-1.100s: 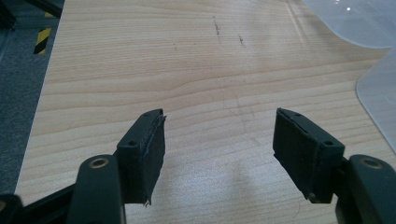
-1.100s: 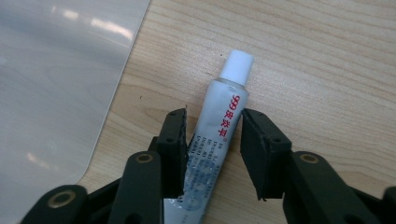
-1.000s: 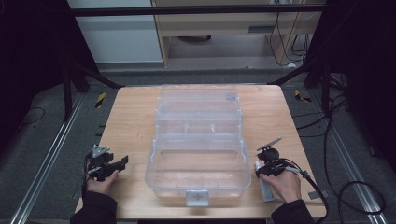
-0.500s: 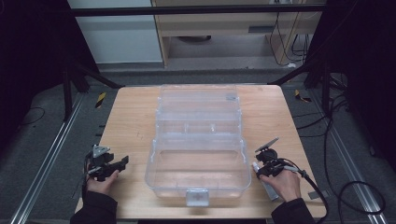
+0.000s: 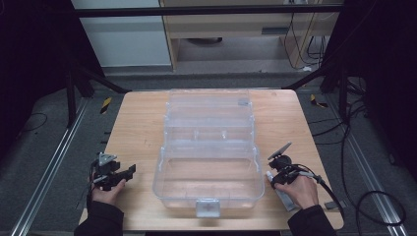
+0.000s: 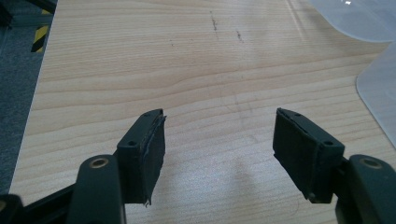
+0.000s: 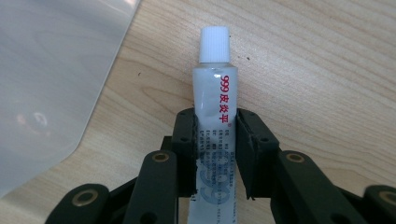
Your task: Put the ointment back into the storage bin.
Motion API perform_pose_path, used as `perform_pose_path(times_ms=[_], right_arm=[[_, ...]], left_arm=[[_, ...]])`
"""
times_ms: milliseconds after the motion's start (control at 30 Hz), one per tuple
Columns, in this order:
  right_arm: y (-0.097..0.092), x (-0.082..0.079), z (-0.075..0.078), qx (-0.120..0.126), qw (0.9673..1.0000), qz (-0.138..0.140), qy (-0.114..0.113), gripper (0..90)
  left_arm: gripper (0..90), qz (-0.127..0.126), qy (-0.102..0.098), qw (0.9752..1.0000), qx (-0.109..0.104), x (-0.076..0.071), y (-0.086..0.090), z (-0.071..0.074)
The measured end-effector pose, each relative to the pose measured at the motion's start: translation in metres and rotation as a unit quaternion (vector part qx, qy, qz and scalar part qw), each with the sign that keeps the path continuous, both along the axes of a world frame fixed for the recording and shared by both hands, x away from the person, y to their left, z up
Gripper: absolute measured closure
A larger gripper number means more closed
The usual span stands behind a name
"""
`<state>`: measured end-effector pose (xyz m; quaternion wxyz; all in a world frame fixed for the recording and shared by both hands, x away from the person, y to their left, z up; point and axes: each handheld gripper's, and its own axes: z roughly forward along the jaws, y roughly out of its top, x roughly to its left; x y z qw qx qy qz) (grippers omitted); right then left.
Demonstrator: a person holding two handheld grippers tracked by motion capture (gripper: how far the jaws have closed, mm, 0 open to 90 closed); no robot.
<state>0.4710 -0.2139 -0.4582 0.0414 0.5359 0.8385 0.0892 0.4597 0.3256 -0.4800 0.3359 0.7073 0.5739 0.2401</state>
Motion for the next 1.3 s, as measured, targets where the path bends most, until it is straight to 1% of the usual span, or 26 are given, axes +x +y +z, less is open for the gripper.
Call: perform_pose_path(times_ms=[33,100,167,267,367,433,467,500,600,733,767,1033,1067,1133,1300], right_arm=[[-0.002,0.000,0.002,0.004,1.0000,0.003,-0.001,69.9],[-0.005,-0.002,0.006,0.012,0.9999,0.000,-0.006,70.0],[-0.009,-0.002,0.010,0.018,0.9997,0.004,-0.014,70.0],[-0.016,-0.004,0.018,0.037,0.9990,0.002,-0.023,70.0],[-0.022,-0.007,0.027,0.052,0.9978,0.002,-0.040,70.0],[-0.023,-0.010,0.033,0.057,0.9967,0.004,-0.057,70.0],[-0.024,-0.010,0.037,0.062,0.9956,0.010,-0.069,70.0],[-0.024,-0.012,0.040,0.067,0.9949,0.008,-0.076,70.0],[-0.026,-0.015,0.051,0.082,0.9913,0.013,-0.102,70.0],[-0.029,-0.017,0.065,0.102,0.9853,0.015,-0.136,70.0],[-0.030,-0.018,0.068,0.107,0.9836,0.020,-0.144,70.0],[-0.026,-0.018,0.091,0.121,0.9756,0.056,-0.174,70.0],[-0.026,-0.018,0.095,0.121,0.9743,0.061,-0.180,69.9],[-0.024,-0.018,0.101,0.128,0.9718,0.070,-0.185,70.0],[-0.017,-0.018,0.115,0.138,0.9643,0.102,-0.201,70.0]], left_arm=[[34.3,0.000,0.000,1.0000,0.000,0.000,0.000,0.000],[34.4,0.000,0.000,1.0000,0.000,0.000,0.000,0.000],[34.4,0.000,0.001,1.0000,-0.001,0.000,0.000,0.000],[34.4,-0.001,0.001,1.0000,0.000,0.000,0.000,0.000],[34.4,-0.001,0.001,1.0000,0.001,0.000,0.001,0.000],[34.4,-0.002,0.001,1.0000,0.001,0.000,0.000,0.000],[34.4,-0.002,0.001,1.0000,0.002,0.000,0.000,0.000],[34.4,-0.003,0.001,1.0000,0.002,0.000,0.000,0.000],[34.4,-0.003,0.004,1.0000,0.002,0.000,0.000,-0.001],[34.4,-0.003,0.005,1.0000,0.002,0.000,0.000,-0.001],[34.4,-0.003,0.006,1.0000,0.002,0.000,0.000,-0.001],[34.4,-0.005,0.008,1.0000,0.003,0.001,-0.001,-0.002],[34.4,-0.005,0.009,0.9999,0.003,0.001,-0.001,-0.002],[34.4,-0.006,0.009,0.9999,0.004,0.001,-0.001,-0.002],[34.4,-0.008,0.010,0.9999,0.005,0.001,-0.001,-0.002]])
